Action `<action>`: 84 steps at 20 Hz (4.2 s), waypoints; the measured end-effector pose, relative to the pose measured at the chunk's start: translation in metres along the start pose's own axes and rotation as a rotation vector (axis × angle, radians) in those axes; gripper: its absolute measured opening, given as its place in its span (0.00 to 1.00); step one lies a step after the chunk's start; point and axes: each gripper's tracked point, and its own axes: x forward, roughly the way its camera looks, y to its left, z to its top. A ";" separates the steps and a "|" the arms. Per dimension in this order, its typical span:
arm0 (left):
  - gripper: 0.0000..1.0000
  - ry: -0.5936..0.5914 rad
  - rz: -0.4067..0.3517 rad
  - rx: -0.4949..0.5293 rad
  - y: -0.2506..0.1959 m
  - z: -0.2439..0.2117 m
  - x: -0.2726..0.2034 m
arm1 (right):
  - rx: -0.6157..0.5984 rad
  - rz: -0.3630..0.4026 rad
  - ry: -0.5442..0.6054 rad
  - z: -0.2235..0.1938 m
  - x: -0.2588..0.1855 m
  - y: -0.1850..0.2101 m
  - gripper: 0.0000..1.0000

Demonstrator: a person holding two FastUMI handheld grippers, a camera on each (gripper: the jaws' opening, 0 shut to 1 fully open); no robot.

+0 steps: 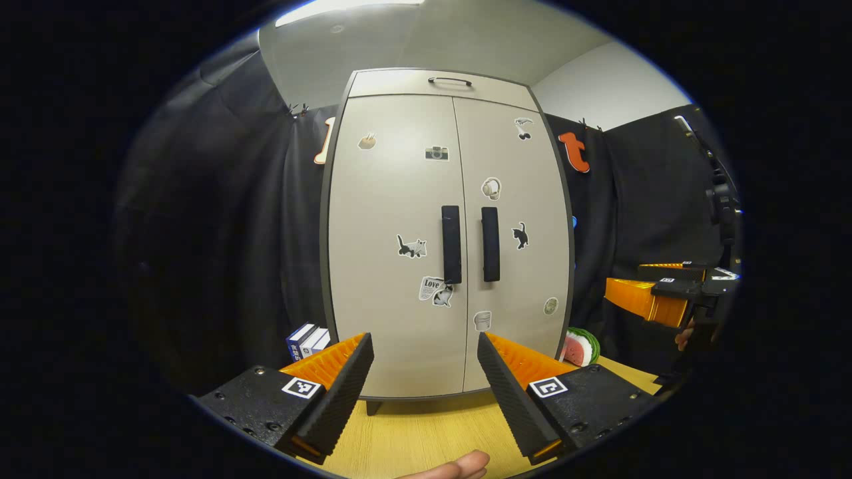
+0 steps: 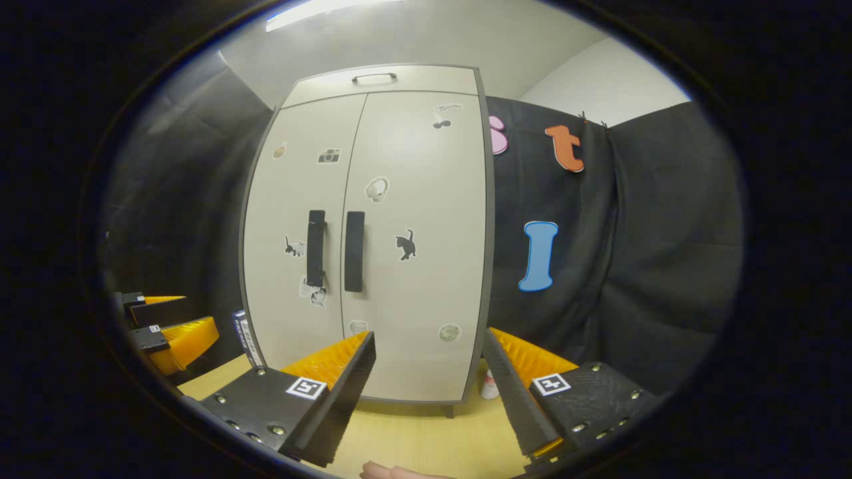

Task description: Open the right door of the double-door shoe cabinet with the right hand, and open the left door with the left hand.

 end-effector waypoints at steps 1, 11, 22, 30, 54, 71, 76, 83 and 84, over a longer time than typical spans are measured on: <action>0.98 0.001 0.000 0.001 0.001 -0.001 0.000 | 0.000 0.001 0.001 -0.001 0.000 0.000 0.97; 0.98 0.011 0.019 0.002 0.014 -0.008 0.000 | 0.002 0.034 -0.001 0.002 0.031 0.021 0.97; 0.98 0.020 0.063 -0.046 0.041 -0.019 -0.020 | 0.056 0.084 -0.032 0.049 0.145 0.086 0.94; 0.96 0.008 0.077 -0.040 0.081 -0.031 -0.042 | 0.072 0.078 -0.017 0.054 0.206 0.119 0.87; 0.98 0.073 0.127 -0.057 0.072 -0.039 -0.088 | 0.093 0.192 0.067 0.050 0.156 0.119 0.24; 0.98 0.011 0.043 -0.069 -0.003 -0.015 -0.078 | 0.068 0.237 0.111 0.044 0.063 0.029 0.24; 0.98 0.031 0.007 -0.053 -0.026 -0.023 -0.059 | 0.058 0.219 0.103 0.049 0.035 -0.010 0.23; 0.98 0.058 -0.028 -0.053 -0.045 -0.039 -0.039 | 0.103 0.198 0.092 0.062 0.014 -0.063 0.23; 0.98 0.063 -0.030 -0.058 -0.046 -0.041 -0.037 | 0.079 0.187 0.080 0.059 0.019 -0.072 0.09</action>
